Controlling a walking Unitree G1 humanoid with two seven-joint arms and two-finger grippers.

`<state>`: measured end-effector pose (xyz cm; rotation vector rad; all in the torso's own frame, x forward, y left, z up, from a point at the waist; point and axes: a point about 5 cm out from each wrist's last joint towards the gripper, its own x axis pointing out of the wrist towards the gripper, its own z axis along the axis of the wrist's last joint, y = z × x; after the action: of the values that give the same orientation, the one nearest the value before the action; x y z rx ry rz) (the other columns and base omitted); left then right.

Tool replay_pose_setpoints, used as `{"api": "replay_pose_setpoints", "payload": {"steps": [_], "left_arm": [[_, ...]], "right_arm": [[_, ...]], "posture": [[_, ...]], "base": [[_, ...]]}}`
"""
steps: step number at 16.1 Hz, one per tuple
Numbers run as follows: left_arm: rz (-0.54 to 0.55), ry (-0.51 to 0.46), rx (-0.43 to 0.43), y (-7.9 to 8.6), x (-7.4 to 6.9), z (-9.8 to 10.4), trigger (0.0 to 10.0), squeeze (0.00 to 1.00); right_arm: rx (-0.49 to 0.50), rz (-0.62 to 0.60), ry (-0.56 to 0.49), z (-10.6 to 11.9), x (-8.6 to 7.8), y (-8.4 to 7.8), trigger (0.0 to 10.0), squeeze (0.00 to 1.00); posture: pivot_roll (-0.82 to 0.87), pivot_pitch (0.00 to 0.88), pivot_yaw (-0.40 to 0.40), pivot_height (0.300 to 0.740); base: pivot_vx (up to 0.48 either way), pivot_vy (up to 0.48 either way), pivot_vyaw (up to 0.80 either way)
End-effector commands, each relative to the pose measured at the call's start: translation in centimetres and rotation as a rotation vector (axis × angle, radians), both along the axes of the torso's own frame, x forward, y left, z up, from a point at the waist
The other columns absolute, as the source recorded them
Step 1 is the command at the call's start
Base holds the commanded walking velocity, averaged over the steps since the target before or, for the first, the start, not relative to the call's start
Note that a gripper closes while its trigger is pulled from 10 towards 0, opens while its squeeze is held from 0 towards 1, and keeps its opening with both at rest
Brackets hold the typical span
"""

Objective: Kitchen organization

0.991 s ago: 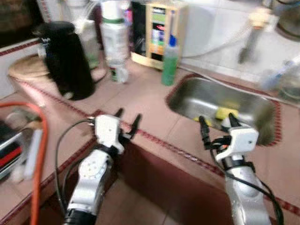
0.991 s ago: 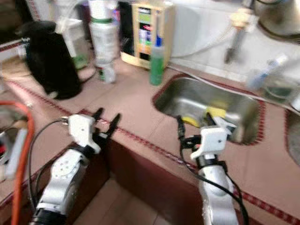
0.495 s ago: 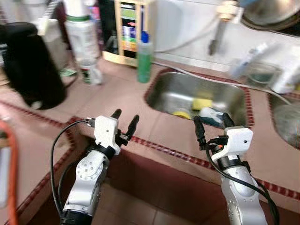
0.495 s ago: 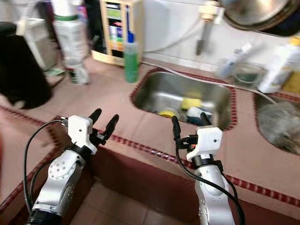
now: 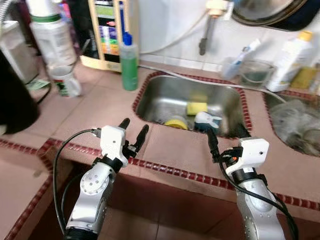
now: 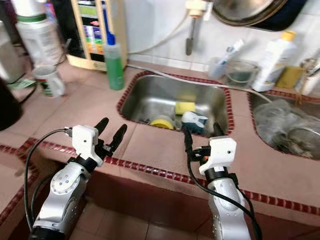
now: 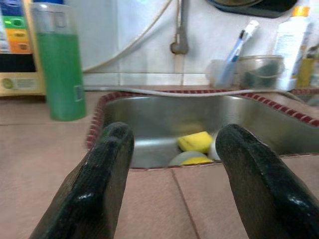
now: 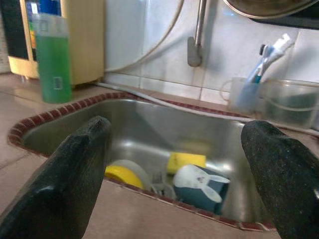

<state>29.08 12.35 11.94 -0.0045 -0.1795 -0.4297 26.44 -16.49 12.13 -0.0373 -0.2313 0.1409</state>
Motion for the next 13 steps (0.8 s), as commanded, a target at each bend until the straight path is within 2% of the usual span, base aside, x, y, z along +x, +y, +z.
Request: {"api": "replay_pose_setpoints", "payload": {"steps": [1,7,10,13], "left_arm": [[-0.014,-0.01,-0.001,0.2,-0.3,0.0,10.0,0.0],[-0.06,-0.02,-0.015,0.8,-1.0,0.1,10.0,0.0],[-0.066,-0.017,-0.018,0.8,-1.0,0.1,10.0,0.0],[-0.084,-0.029,-0.042,0.7,-1.6,0.1,10.0,0.0]], "right_arm": [[-0.025,0.021,0.008,-0.1,-0.2,0.2,10.0,0.0],[-0.093,0.08,0.023,-0.4,-0.8,0.1,10.0,0.0],[-0.094,0.084,0.022,-0.4,-0.9,0.0,10.0,0.0],[-0.101,0.127,0.014,-0.5,-1.3,0.5,10.0,0.0]], "posture": [[-0.13,0.0,-0.009,0.74],[-0.12,0.0,-0.02,0.74],[-0.12,0.0,-0.021,0.74],[-0.13,0.0,-0.024,0.74]], "base": [[0.0,0.0,-0.74],[0.0,0.0,-0.72],[0.0,0.0,-0.71],[0.0,0.0,0.0]]}}
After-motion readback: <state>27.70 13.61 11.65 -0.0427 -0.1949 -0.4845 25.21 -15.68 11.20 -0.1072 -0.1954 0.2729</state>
